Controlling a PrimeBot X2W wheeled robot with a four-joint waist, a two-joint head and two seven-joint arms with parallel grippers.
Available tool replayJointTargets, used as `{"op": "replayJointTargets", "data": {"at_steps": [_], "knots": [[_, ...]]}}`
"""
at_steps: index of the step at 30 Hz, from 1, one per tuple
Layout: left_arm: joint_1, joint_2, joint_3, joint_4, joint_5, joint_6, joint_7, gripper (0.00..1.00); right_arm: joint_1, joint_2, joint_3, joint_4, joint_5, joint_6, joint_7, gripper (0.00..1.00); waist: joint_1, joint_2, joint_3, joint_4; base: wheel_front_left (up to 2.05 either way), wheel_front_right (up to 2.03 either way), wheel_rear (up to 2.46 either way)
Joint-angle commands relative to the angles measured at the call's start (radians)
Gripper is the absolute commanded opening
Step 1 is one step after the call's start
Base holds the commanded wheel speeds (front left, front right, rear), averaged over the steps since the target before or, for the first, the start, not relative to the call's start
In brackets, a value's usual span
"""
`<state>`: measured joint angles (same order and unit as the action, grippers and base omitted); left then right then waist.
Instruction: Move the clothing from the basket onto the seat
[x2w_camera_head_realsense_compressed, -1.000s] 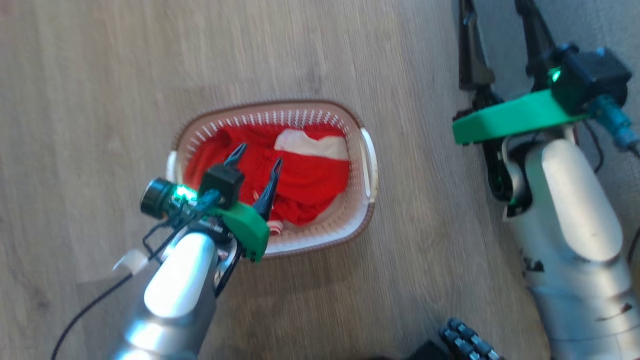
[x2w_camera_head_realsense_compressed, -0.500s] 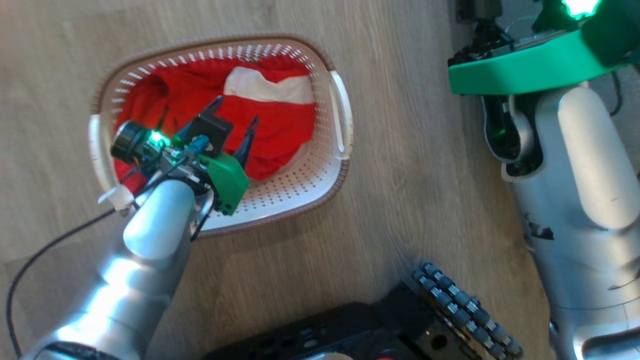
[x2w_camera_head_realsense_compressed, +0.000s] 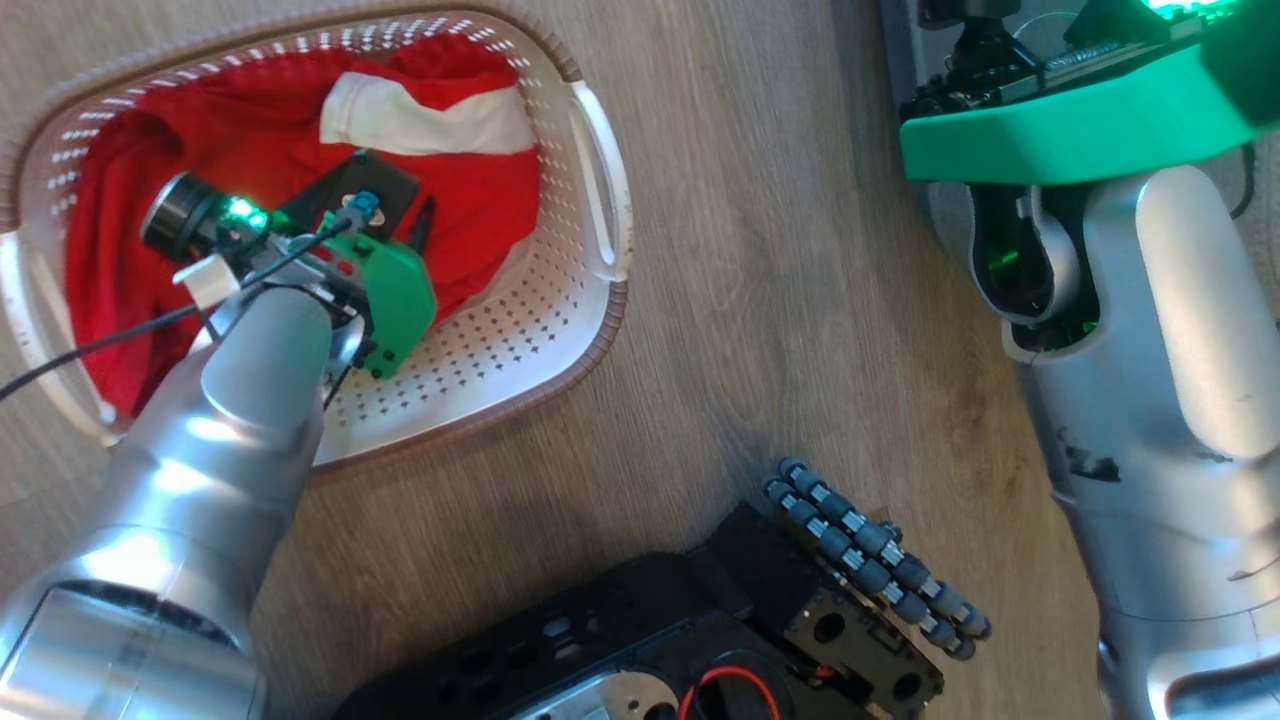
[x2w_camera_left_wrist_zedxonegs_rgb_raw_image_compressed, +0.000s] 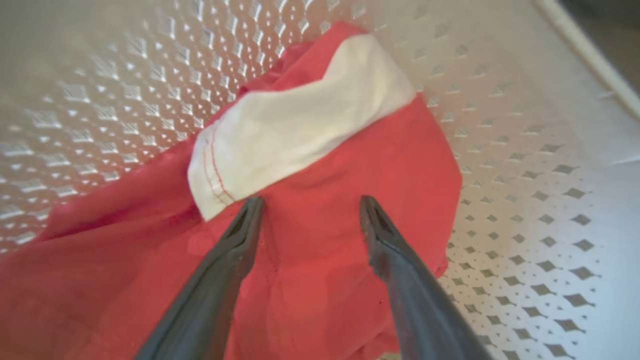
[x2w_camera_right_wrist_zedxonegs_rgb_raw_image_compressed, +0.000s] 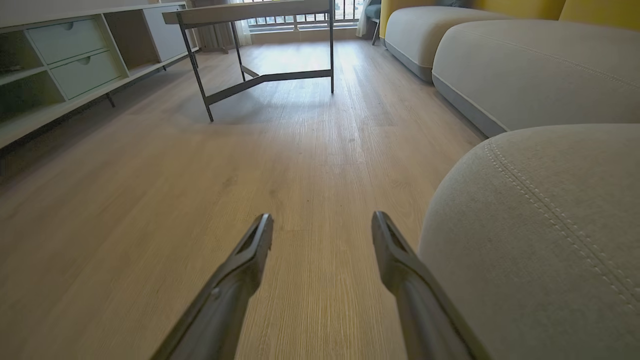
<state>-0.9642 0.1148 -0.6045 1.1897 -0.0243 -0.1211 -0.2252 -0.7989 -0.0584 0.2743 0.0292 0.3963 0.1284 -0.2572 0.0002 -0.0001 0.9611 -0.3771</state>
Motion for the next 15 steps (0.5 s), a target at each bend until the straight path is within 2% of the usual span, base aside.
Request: {"op": "replayJointTargets", "data": {"at_steps": [1, 11, 15], "knots": [[0.015, 0.013, 0.009, 0.012, 0.007, 0.012, 0.015, 1.0, 0.033, 0.008, 0.003, -0.036, 0.004, 0.002, -0.005, 1.0, -0.0002, 0.0001, 0.011, -0.009, 0.0, 0.0, 0.0], [-0.021, 0.022, -0.037, 0.08, 0.041, 0.082, 0.106, 1.0, 0.053, 0.008, -0.016, -0.046, 0.015, 0.002, -0.005, 1.0, -0.0002, 0.0001, 0.032, -0.002, 0.0, 0.0, 0.0], [-0.034, 0.02, -0.074, 0.088, 0.07, 0.096, 0.146, 1.0, 0.061, 0.008, -0.018, -0.048, 0.014, 0.002, -0.005, 1.0, -0.0002, 0.0001, 0.041, 0.004, 0.0, 0.0, 0.0]]}}
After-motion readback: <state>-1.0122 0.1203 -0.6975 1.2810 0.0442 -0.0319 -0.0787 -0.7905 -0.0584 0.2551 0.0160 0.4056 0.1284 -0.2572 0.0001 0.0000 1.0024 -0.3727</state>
